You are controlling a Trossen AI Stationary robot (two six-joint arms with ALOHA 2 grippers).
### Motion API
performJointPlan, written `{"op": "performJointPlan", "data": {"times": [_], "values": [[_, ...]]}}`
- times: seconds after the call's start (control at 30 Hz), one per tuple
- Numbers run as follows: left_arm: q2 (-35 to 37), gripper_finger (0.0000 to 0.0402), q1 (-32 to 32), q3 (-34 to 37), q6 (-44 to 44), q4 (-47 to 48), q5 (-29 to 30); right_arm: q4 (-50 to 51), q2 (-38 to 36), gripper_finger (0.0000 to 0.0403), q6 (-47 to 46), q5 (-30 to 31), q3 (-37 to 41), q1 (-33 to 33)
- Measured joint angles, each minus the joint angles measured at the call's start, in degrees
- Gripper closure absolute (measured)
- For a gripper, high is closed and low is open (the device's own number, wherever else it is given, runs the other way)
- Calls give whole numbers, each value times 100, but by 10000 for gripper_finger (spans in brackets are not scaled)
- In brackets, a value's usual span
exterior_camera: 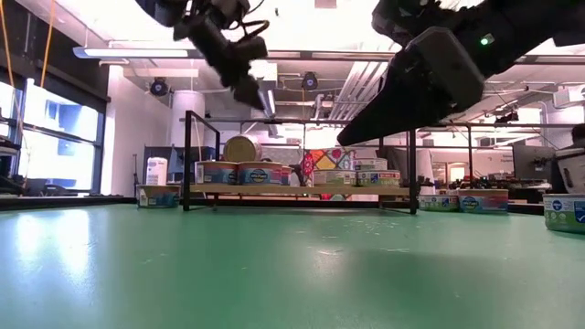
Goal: Stack canned seafood by type on shelf
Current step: Stack the blue pink tuna can on top of the other blue pink tuna can on the shelf
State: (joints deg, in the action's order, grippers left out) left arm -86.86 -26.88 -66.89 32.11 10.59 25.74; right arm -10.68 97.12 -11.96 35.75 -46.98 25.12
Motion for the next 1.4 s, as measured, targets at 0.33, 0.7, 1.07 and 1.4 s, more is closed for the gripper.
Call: {"op": "performJointPlan", "data": {"times": [0.33,0.7,1.07,1.4], "values": [[-1023,286,-599,-2120,-894,1976,-296,-182,0,165,40,-214,0,-200],[-2572,396,-1278,-3951,-848,2957,-399,-192,0,165,28,-218,0,-194],[-2972,401,-1462,-4207,-851,3820,-902,-164,0,165,40,-433,0,-185],[-2943,401,-1412,-4210,-910,4515,-1510,-160,0,165,33,-448,0,-185]]}}
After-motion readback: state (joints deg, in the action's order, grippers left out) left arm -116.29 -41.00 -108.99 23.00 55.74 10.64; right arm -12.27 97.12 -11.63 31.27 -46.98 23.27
